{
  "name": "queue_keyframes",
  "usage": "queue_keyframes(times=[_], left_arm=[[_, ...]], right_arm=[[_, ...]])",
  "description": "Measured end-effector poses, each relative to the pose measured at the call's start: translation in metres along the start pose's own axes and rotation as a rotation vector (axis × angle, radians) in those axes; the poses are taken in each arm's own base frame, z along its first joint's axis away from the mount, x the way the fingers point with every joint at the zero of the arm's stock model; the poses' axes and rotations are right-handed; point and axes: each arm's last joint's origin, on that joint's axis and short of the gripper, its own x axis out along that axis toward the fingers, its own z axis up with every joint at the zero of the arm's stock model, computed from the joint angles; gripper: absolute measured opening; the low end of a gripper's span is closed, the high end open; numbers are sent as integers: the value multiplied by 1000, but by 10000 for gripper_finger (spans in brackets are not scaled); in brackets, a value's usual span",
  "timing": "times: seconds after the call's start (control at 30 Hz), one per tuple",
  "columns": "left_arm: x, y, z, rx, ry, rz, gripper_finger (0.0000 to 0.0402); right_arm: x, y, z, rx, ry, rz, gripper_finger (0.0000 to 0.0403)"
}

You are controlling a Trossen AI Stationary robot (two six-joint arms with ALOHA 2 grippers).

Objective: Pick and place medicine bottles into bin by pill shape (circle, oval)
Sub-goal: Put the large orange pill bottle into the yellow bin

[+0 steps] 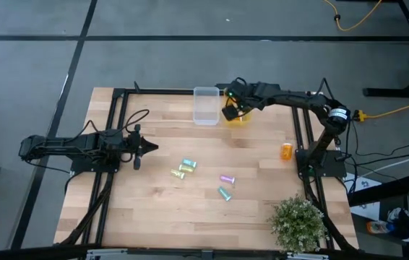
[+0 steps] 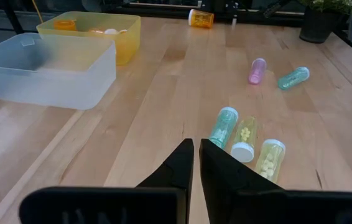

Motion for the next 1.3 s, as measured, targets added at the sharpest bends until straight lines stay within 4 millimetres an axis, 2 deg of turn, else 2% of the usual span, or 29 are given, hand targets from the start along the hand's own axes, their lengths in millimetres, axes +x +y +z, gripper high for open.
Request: queue_keyframes(times=[0.2, 0.33, 0.47, 0.67, 0.77, 0.9, 1.03, 1.17, 1.3], left_arm=[[0, 0, 0, 0, 0, 0, 23], [0, 0, 0, 0, 0, 0, 23], [0, 0, 0, 0, 0, 0, 23], [0, 0, 0, 0, 0, 0, 23], [0, 0, 0, 0, 0, 0, 23], [0, 0, 0, 0, 0, 0, 23], [0, 0, 0, -1, 0, 0, 23], [0, 0, 0, -3, 0, -1, 23], [0, 0, 0, -8, 0, 0, 23]], right_arm=[[-13, 3, -42, 39, 290, -182, 293], [-28, 14, -69, -51, 372, -314, 294], [-41, 26, -91, -121, 450, -362, 294], [-56, 40, -109, -205, 394, -393, 294], [-66, 41, -116, -175, 317, -404, 294], [-81, 28, -134, -86, 235, -410, 294], [-87, -1, -164, 57, 237, -408, 294], [-82, -24, -191, 233, 311, -346, 294], [-68, -30, -205, 297, 305, -221, 294]])
